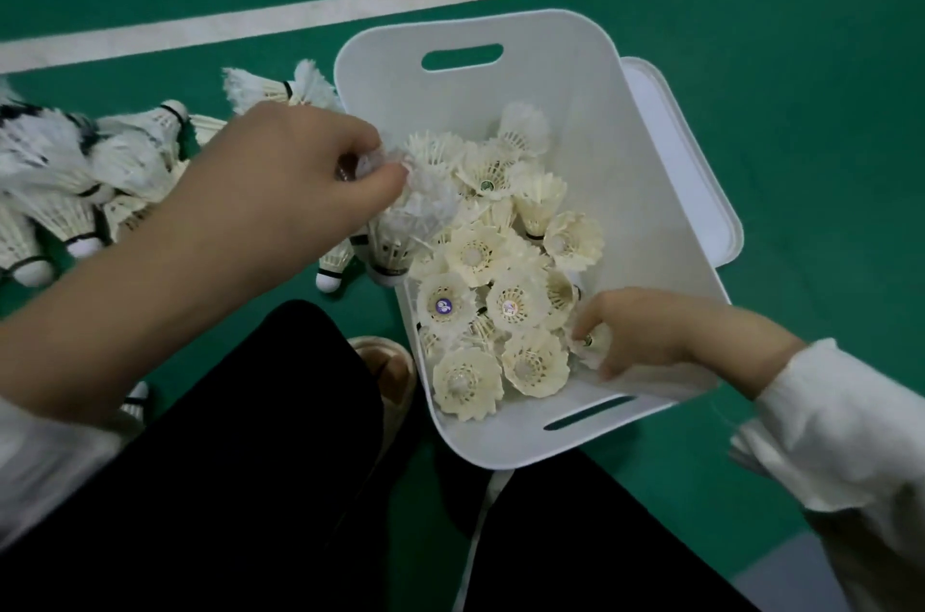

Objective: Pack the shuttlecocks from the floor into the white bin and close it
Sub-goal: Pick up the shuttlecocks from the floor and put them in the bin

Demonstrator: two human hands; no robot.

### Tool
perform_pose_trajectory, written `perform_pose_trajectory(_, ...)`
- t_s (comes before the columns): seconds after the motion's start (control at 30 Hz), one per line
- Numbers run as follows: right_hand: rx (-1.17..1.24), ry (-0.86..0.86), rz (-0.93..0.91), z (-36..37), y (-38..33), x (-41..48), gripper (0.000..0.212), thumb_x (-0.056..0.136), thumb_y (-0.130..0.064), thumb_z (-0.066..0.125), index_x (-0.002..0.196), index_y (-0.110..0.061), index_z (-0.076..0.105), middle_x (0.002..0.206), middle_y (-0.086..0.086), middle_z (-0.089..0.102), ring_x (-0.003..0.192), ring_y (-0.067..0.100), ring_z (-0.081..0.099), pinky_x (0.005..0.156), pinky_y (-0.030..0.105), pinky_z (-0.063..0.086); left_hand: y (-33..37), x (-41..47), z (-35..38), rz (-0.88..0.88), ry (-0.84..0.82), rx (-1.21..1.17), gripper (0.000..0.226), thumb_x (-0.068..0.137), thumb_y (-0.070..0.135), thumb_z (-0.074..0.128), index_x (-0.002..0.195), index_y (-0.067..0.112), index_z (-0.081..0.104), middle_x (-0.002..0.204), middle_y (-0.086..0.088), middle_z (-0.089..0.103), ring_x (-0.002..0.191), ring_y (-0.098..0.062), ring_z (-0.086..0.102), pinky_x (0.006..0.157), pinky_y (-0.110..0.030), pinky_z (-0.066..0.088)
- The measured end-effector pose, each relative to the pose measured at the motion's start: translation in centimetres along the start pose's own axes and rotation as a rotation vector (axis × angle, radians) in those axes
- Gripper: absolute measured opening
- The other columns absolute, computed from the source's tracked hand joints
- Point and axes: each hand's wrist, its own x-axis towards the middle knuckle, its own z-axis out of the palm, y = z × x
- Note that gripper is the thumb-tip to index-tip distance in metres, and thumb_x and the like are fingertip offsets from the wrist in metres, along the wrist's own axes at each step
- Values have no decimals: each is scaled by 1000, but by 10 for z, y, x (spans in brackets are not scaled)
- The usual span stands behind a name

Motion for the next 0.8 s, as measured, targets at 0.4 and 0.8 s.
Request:
perform_pose_trajectory(0.4,1214,472,-561,-73,-85,-59,33,70,-41,63,90,-15,67,85,-1,65,70,12,64,61,35,57,22,10,7,215,152,94,22,83,33,40,77,15,50,76,1,53,69,-21,48,58,-30,34)
perform_pose_trajectory(0.8,932,800,-96,-69,-13,-4,14,83,-16,66,93,-8,63,76,2,59,49,11,56,46,25,47,8,1,14,90,27,-69,35,95,13,44,122,31,35,105,9,60,90,-14,56,71,-23,38)
